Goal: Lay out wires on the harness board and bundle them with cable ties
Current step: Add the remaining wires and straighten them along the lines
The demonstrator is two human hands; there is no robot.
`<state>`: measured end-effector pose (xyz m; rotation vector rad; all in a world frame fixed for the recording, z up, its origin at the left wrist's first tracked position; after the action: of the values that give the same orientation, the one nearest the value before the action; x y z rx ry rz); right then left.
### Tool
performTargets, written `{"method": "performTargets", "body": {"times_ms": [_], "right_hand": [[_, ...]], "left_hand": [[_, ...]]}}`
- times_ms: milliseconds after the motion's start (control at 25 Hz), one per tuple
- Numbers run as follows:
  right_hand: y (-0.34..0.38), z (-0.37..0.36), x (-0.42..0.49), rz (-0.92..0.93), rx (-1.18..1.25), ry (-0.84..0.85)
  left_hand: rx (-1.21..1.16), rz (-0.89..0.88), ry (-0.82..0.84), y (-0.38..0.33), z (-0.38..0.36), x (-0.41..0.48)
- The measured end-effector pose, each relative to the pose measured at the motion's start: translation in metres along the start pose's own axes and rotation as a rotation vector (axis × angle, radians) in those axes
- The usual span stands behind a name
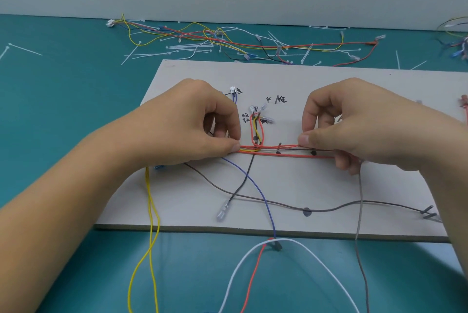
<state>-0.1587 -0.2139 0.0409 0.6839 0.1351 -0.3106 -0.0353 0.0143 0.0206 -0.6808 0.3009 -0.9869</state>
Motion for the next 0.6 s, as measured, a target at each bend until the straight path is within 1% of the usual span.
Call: {"method": "performTargets", "body": {"times_ms": [120,280,600], "right_hand": [[-0.001,-0.001,0.001,0.025,-0.034,-0.036],[0.0,-0.001,0.002,0.025,-0.089,-0.032],[0.0,-0.001,0.005,-0.008,-0.166,-0.01]], "left_hand": [[0.009,-0.051,-0.028,-0.003,-0.006,0.002],[0.002,-0.115,-0.027,-0.007,-0.012,0.004],[-0.006,-0.034,-0.009,-0.005,-0.016,0.008]]}}
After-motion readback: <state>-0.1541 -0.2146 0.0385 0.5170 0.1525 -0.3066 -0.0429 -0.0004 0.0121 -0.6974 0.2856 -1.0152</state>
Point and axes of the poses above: each hand's wrist, its own x-axis towards the middle knuckle, its own z-axis out of the back of the hand, y = z × x, the point moved 1 cm from there along x, towards the middle knuckle, and after that the axes turned 3 degrees about -x, right-handed, at the moved point
